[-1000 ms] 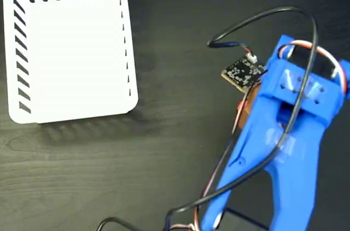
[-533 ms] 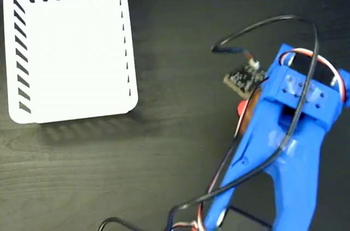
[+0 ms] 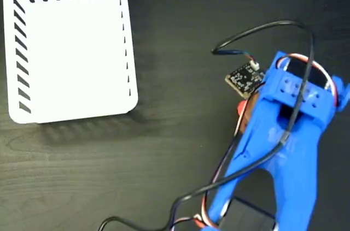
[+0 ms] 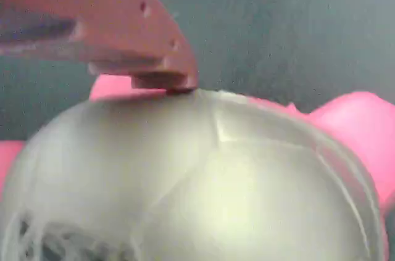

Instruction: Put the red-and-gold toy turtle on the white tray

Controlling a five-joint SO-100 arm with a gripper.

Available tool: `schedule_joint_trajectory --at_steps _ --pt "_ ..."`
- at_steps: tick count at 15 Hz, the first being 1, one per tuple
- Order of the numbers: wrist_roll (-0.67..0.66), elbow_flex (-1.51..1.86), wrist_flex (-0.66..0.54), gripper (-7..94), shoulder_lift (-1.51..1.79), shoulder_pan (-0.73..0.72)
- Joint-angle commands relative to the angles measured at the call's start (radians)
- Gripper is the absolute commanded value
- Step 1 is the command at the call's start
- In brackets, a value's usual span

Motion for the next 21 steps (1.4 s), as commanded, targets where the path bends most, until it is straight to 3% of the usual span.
schedule_joint_trajectory --at_steps 1,3,8,9,13,21 --pt "0.021 0.006 -0.014 67 0.023 0.011" --pt "0.021 0.017 -0.029 63 0.023 0.011" --pt "0.025 0.032 -0.066 6 0.025 0.012" --pt "0.025 0.034 -0.066 1 0.026 0.012" --pt "-0.008 -0.011 -0.002 0 0.044 0.021" --pt "-0.115 -0.686 0.408 0 0.178 -0.049"
